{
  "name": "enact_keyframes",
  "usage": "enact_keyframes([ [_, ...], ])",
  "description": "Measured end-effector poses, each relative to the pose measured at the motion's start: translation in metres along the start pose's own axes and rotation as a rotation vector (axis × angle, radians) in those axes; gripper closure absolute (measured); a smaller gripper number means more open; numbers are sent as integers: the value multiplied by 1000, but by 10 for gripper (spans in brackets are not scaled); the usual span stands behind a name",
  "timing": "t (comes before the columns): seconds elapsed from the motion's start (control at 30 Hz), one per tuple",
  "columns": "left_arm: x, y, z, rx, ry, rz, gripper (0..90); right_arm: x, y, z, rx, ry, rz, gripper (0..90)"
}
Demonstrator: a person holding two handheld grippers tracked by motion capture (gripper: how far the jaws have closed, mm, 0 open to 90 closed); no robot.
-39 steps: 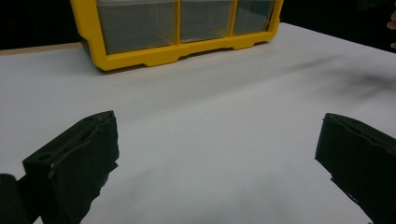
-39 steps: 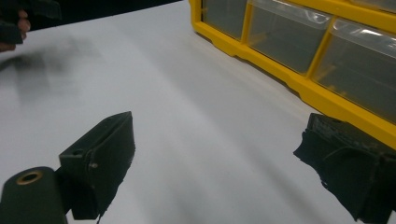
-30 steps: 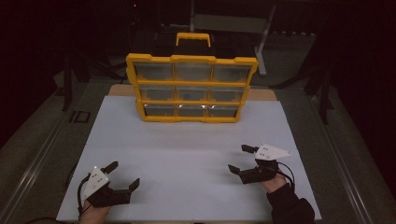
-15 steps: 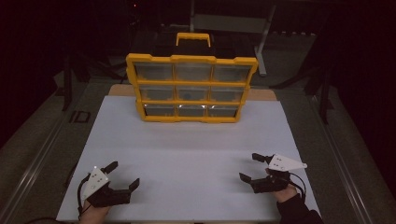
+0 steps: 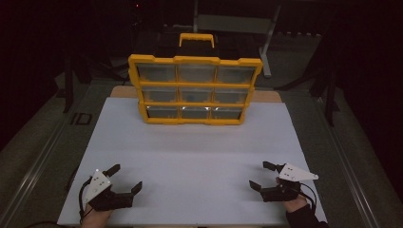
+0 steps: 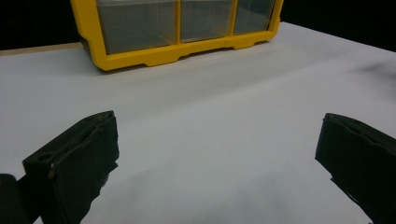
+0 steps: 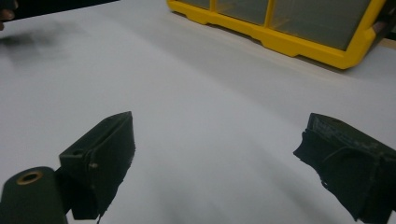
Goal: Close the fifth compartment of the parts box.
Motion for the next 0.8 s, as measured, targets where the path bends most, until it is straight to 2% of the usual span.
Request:
enact_keyframes([
  [0.1, 0, 0, 0, -1, -1, 1, 0, 2, -3, 2, -3, 2, 22, 98],
  [0.4, -1, -1, 0, 0, 0, 1, 0, -2, -13, 3, 11, 7, 35, 98],
  [0.6, 0, -2, 0, -2, 2, 3, 0, 2, -12, 0, 49, -2, 51, 98],
  [0.8, 0, -2, 0, -3, 1, 3, 0, 3, -11, 3, 48, -11, 57, 98],
])
Point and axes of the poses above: each handheld gripper's, and its own axes: y roughly backward along the jaws, z roughly out of its underside, x roughly to its right, the point moved 4 cm from there along -y, roughly forward along the jaws, and after that the axes turned 8 degrees about y, right-handed, at the moved point
